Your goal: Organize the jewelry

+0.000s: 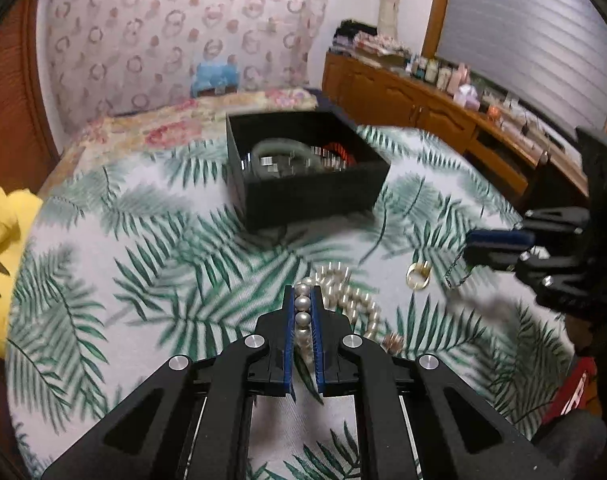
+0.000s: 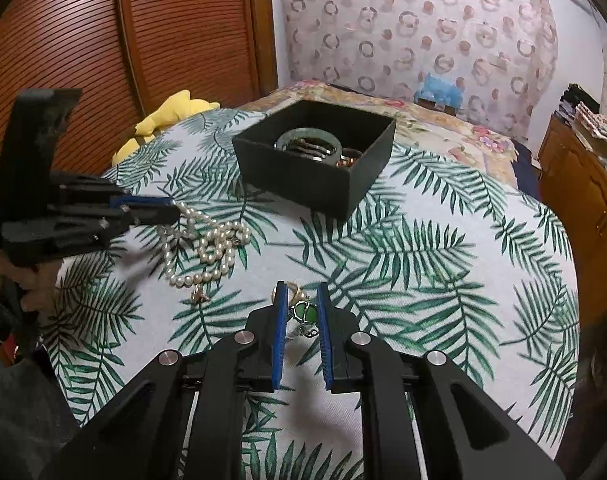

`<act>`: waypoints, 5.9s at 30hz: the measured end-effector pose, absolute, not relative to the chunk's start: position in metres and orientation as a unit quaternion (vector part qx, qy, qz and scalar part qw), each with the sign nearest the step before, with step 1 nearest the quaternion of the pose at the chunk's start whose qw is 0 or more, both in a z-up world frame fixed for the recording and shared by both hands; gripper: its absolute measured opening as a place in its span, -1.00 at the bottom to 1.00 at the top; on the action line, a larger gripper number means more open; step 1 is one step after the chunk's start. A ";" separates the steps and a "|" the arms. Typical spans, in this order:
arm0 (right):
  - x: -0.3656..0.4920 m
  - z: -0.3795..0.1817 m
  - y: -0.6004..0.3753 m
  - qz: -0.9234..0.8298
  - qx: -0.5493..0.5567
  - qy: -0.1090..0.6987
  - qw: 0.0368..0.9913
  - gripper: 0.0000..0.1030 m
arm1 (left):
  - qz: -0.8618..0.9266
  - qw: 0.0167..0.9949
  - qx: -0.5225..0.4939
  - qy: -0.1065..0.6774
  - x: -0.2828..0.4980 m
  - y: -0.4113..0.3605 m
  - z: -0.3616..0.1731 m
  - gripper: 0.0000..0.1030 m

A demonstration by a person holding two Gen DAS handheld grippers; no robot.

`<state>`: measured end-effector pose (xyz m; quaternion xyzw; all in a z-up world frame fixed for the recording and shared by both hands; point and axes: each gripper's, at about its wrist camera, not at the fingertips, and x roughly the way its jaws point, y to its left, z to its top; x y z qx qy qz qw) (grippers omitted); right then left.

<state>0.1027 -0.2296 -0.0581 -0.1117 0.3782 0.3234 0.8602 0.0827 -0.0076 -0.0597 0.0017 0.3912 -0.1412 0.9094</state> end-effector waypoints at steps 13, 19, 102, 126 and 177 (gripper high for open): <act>0.129 -0.014 -0.217 0.340 -0.113 0.334 0.872 -0.69 | -0.164 0.933 -0.001 0.321 0.104 -0.009 0.014 -0.87; 0.150 0.003 -0.211 0.347 -0.110 0.322 0.874 -0.69 | -0.164 0.940 -0.003 0.299 0.118 -0.008 0.037 -0.87; 0.131 -0.080 -0.231 0.320 -0.086 0.407 0.851 -0.47 | -0.131 0.894 0.004 0.429 0.116 -0.011 -0.075 -0.01; 0.126 -0.098 -0.212 0.302 -0.119 0.425 0.845 -0.76 | -0.152 0.885 0.011 0.440 0.080 -0.031 -0.090 0.16; 0.186 -0.026 -0.212 0.332 -0.105 0.343 0.872 -0.78 | -0.149 0.919 0.030 0.365 0.159 -0.031 -0.021 -0.84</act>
